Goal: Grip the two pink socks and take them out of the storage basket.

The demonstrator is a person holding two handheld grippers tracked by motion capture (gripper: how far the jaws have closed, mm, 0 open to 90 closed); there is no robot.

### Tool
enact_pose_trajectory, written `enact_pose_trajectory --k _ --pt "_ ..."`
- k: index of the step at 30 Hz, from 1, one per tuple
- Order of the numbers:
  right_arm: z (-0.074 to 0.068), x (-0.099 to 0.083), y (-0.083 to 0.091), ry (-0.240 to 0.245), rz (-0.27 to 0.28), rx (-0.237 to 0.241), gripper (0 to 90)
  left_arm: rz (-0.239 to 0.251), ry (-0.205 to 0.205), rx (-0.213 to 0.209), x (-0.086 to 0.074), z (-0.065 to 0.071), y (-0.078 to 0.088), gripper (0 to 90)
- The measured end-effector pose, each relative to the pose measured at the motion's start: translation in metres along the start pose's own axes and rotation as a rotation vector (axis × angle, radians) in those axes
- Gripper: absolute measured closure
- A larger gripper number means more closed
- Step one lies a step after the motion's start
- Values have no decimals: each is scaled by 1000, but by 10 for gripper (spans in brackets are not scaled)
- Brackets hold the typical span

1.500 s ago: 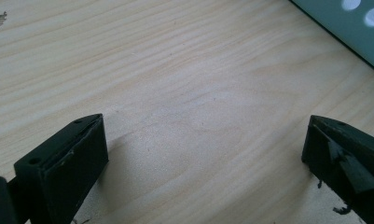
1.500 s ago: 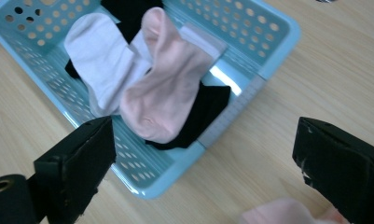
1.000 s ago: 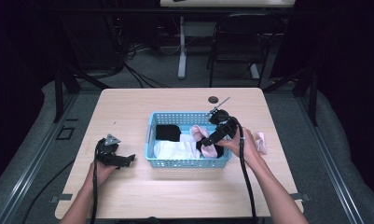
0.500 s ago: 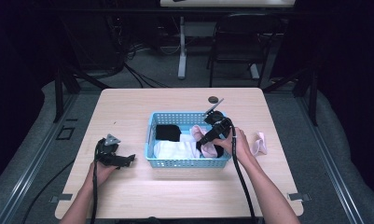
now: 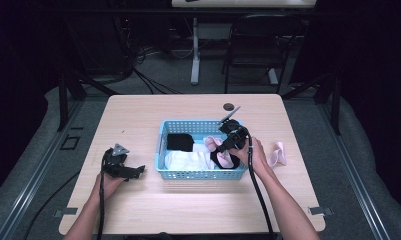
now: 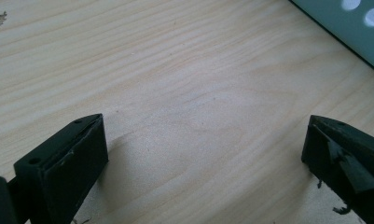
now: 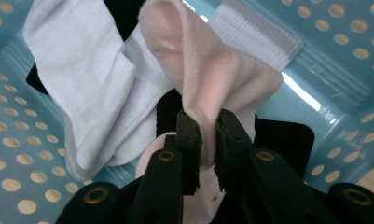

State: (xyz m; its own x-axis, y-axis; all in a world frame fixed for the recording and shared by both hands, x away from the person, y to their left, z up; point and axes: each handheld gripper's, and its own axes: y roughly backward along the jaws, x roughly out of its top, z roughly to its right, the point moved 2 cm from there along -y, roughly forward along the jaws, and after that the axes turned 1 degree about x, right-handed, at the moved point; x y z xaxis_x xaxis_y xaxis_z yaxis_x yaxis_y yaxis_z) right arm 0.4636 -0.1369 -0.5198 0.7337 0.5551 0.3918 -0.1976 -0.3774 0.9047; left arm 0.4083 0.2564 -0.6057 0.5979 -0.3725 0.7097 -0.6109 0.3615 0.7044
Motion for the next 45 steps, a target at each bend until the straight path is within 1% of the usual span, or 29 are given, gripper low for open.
enact_pose_trajectory --k 1,3,4,5,7,8,10,12,13,15,17,18,19,20,21,22,23,24,25,28,30,32,34,35,39,40,41,42,45 --pt "-1 0 3 6 12 3 841 0 0 0 0 0 0 1" --pt "-3 -1 7 3 25 13 846 0 -1 -1 0 0 0 1" --pt "-3 -1 11 9 26 18 847 0 -1 -1 0 0 0 1" --pt "-5 -1 14 6 39 22 848 0 -1 -1 0 0 0 2" --pt "-8 -1 19 11 57 20 848 0 -1 -1 0 0 0 1" --pt "-9 0 22 20 54 23 848 0 -1 -1 0 0 0 2" --pt "-10 0 25 19 59 20 848 -1 -1 0 0 0 0 2" --pt "-14 2 31 18 77 26 848 1 0 0 0 0 0 1" --pt "-14 3 34 33 63 18 849 0 -1 0 0 0 0 1" --pt "-15 4 39 24 79 24 849 0 -1 0 0 0 0 2" --pt "-16 6 47 30 91 25 849 1 -1 0 0 0 0 1" --pt "-16 6 47 30 91 25 849 1 -1 0 0 0 0 2" --pt "-18 8 56 37 107 28 849 1 0 0 0 0 0 1" --pt "-18 8 56 37 107 28 849 1 0 0 0 0 0 1" --pt "-20 10 64 30 130 31 849 0 -1 0 0 0 0 2" --pt "-20 10 64 30 130 31 849 0 -1 0 0 0 0 1" --pt "-21 11 72 42 135 24 850 0 -1 0 0 0 0 1" --pt "-22 12 75 47 132 26 850 0 -1 0 0 0 0 1" --pt "-23 12 78 43 142 24 850 1 -1 0 0 0 0 2" --pt "-23 13 89 59 143 19 850 1 0 0 0 0 0 1" --pt "-24 14 92 57 151 19 850 1 0 0 0 0 0 2" --pt "-25 13 102 61 158 15 850 1 0 0 0 0 0 1" --pt "-25 13 105 64 167 13 850 1 -1 0 0 0 0 1" --pt "-25 12 112 65 167 6 849 1 -1 0 0 0 0 1" --pt "-24 8 126 63 182 -9 849 1 -1 0 0 0 0 2" --pt "-24 8 126 63 182 -9 849 0 -1 0 0 0 0 2" --pt "-23 7 129 58 188 -11 850 0 -1 0 0 0 0 2" --pt "-20 4 137 58 199 -22 850 1 -1 0 0 0 0 2" --pt "-14 -2 147 46 209 -36 849 1 0 0 0 0 0 2"
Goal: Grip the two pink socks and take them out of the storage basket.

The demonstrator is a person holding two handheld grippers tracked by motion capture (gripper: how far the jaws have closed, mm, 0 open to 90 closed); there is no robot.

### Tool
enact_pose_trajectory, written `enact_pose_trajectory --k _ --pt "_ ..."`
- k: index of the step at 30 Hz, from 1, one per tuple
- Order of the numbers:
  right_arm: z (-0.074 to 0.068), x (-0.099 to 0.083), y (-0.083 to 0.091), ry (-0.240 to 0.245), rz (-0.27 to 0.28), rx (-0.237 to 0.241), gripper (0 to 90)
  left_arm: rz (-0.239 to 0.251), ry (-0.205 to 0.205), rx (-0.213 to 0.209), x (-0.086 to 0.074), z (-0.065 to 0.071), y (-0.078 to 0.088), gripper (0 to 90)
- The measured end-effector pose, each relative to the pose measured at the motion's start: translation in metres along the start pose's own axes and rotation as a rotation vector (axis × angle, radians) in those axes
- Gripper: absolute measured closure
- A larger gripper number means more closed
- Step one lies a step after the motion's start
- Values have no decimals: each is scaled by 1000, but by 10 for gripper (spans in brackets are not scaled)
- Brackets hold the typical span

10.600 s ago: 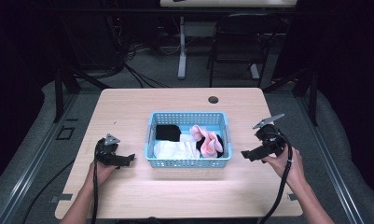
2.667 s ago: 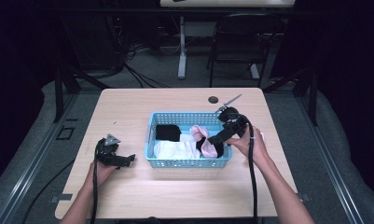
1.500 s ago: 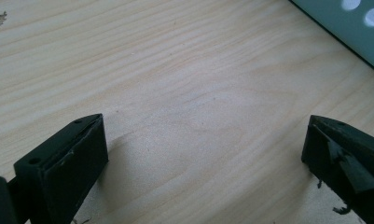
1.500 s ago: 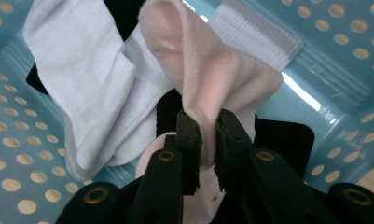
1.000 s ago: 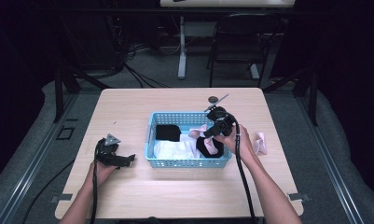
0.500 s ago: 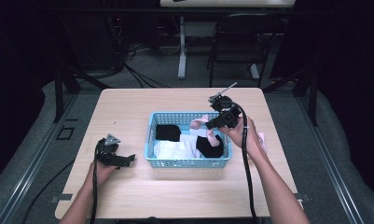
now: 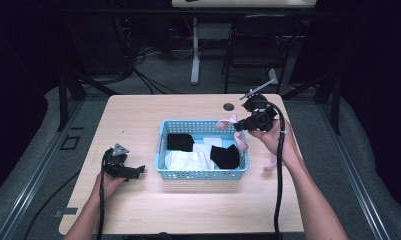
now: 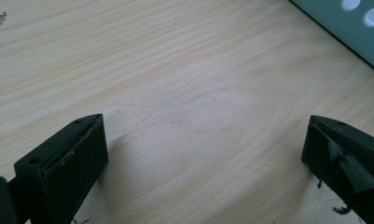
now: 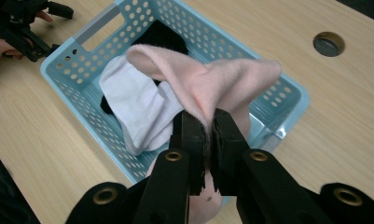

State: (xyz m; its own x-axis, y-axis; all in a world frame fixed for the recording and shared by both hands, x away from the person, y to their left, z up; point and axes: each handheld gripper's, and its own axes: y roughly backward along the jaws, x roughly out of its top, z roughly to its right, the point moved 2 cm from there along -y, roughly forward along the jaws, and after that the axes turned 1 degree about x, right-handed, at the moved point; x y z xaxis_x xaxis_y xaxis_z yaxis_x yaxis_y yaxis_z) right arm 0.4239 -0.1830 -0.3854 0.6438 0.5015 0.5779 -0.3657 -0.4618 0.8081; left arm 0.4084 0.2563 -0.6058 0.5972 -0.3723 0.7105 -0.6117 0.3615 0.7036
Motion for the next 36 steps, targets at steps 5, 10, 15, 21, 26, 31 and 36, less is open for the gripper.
enact_pose_trajectory --k 5,10,15,21,26,31,36 --pt "10 -6 12 -30 8 -19 849 1 2 0 0 0 0 2" --pt "21 -14 23 -47 10 -38 849 0 2 0 0 0 0 2" --pt "30 -21 34 -66 13 -59 849 1 2 0 0 0 0 2" --pt "41 -29 43 -87 -1 -83 849 2 2 0 0 0 0 1" --pt "55 -41 46 -119 -1 -98 849 1 2 0 0 0 0 2" --pt "64 -50 42 -141 -24 -103 848 2 2 1 0 0 0 1" --pt "70 -58 34 -152 -50 -119 848 2 2 1 0 0 0 2"
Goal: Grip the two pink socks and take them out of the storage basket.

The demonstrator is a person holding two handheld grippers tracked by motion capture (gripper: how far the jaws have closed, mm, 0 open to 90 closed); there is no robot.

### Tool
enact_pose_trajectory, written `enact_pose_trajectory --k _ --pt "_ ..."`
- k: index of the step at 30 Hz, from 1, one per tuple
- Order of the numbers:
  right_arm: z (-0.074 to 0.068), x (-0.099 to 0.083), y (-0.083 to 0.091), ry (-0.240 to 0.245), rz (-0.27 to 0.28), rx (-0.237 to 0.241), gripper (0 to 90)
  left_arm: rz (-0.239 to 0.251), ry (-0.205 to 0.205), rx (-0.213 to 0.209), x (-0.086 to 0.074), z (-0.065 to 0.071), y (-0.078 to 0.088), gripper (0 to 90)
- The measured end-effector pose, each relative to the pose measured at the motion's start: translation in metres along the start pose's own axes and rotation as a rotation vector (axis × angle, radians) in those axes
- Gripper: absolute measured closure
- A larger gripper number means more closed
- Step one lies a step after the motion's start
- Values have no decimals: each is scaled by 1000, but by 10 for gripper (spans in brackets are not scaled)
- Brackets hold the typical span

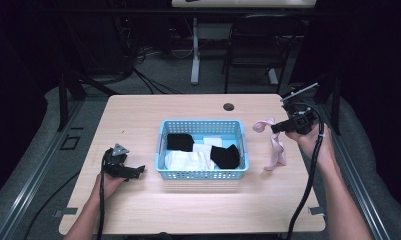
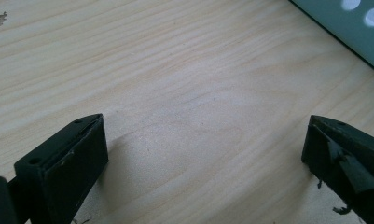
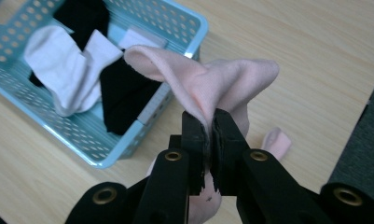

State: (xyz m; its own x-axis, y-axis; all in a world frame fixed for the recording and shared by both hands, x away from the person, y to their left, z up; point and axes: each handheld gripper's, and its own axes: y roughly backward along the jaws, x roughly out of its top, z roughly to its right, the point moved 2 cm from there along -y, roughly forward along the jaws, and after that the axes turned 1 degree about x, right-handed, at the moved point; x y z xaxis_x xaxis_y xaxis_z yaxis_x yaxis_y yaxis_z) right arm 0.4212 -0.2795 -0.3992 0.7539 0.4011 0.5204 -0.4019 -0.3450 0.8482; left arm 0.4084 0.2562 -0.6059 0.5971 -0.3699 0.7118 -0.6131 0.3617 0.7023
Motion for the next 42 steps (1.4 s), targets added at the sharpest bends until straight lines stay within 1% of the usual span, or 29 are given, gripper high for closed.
enact_pose_trajectory --k 5,6,7,8,9,12,13,14,15,18,19,20,21,22,23,24,25,26,27,29,31,34,35,36,37,38,39,40,42 --pt "6 -7 -10 -11 -28 -13 847 -2 -2 3 0 0 0 2" --pt "9 -11 -18 -30 -39 -18 847 -2 -2 3 0 0 0 2" --pt "10 -13 -23 -38 -50 -28 848 -3 -3 3 0 0 0 2" --pt "12 -16 -27 -38 -66 -30 848 -2 -2 3 0 0 0 2" --pt "12 -16 -27 -38 -66 -30 848 -2 -2 3 0 0 0 2" --pt "17 -24 -46 -64 -90 -39 846 -2 -1 3 0 0 0 2" --pt "17 -24 -46 -64 -90 -39 846 -2 -1 3 0 0 0 2" --pt "18 -26 -52 -68 -95 -41 846 -2 -1 3 0 0 0 2" --pt "20 -30 -63 -72 -123 -55 844 -2 -1 3 0 0 0 2" --pt "22 -34 -78 -108 -111 -50 838 -2 -1 3 0 0 0 2" --pt "22 -35 -81 -101 -120 -54 835 -1 -1 3 0 0 0 2" --pt "22 -36 -85 -103 -128 -46 832 -2 -1 3 0 0 0 2" --pt "21 -36 -89 -111 -118 -52 831 -1 -1 3 0 0 0 2" --pt "21 -37 -92 -109 -126 -64 829 -2 -1 3 0 0 0 2" --pt "21 -37 -92 -109 -126 -64 829 -2 -1 3 0 0 0 2" --pt "21 -37 -98 -111 -143 -61 816 -2 -1 4 0 0 0 2" --pt "21 -37 -98 -111 -143 -61 816 -2 -1 4 0 0 0 2" --pt "22 -38 -103 -118 -154 -65 798 -1 -1 3 0 0 0 2" --pt "22 -38 -106 -127 -145 -70 792 -1 -1 3 0 0 0 2" --pt "23 -38 -107 -129 -156 -62 782 -2 -2 3 0 0 0 2" --pt "25 -38 -110 -143 -153 -63 708 -2 -1 3 0 0 0 2" --pt "26 -38 -108 -158 -138 -67 548 -2 -1 3 0 0 0 2" --pt "26 -38 -108 -158 -138 -67 548 -2 -1 3 0 0 0 2" --pt "26 -39 -105 -164 -127 -61 458 -2 -1 3 0 0 0 2" --pt "26 -39 -105 -164 -127 -61 458 -2 -1 3 0 0 0 2" --pt "26 -40 -100 -162 -117 -59 391 -2 -1 3 0 0 0 2" --pt "26 -40 -100 -162 -117 -59 391 -2 -1 3 0 0 0 2" --pt "26 -42 -95 -165 -90 -56 354 -1 -1 3 0 0 0 2" --pt "26 -44 -90 -163 -77 -56 295 -2 -1 3 0 0 0 2"
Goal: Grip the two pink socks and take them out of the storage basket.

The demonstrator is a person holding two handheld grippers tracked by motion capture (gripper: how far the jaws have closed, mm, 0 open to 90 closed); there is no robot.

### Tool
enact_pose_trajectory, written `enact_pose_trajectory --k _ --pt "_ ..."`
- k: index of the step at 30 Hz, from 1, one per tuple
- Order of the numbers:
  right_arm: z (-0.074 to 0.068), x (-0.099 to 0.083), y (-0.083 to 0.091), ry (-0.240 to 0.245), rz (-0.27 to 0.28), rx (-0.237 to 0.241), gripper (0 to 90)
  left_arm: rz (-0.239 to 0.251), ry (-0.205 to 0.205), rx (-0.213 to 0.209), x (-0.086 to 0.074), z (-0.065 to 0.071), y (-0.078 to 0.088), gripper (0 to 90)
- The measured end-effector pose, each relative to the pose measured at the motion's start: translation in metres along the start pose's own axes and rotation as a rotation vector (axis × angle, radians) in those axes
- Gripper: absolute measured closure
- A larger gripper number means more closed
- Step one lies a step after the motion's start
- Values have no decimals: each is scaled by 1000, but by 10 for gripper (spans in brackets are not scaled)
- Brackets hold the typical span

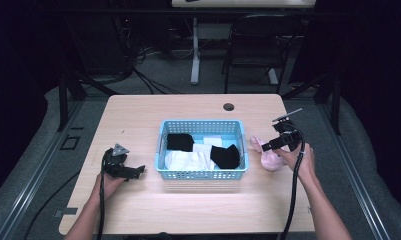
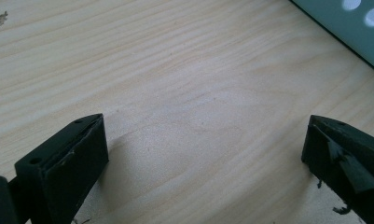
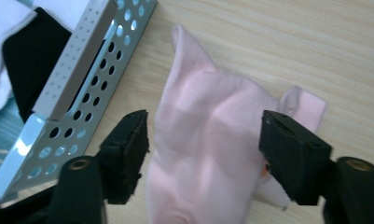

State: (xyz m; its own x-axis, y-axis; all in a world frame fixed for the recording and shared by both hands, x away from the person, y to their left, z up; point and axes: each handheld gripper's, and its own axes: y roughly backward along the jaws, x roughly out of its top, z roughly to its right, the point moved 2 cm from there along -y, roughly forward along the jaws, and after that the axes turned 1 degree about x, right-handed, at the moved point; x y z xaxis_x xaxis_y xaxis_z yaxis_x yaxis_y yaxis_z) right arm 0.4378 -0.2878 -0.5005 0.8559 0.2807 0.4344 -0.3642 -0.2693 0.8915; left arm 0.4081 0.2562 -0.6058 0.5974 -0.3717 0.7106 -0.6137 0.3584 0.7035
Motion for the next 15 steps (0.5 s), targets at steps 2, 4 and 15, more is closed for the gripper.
enact_pose_trajectory --k 2,4,15 --pt "0 -3 5 9 6 -1 233 0 0 0 0 0 0 2" --pt "0 -6 11 10 23 13 171 0 0 0 0 0 0 2" --pt "-1 -32 40 43 68 21 0 0 0 0 0 0 0 2"
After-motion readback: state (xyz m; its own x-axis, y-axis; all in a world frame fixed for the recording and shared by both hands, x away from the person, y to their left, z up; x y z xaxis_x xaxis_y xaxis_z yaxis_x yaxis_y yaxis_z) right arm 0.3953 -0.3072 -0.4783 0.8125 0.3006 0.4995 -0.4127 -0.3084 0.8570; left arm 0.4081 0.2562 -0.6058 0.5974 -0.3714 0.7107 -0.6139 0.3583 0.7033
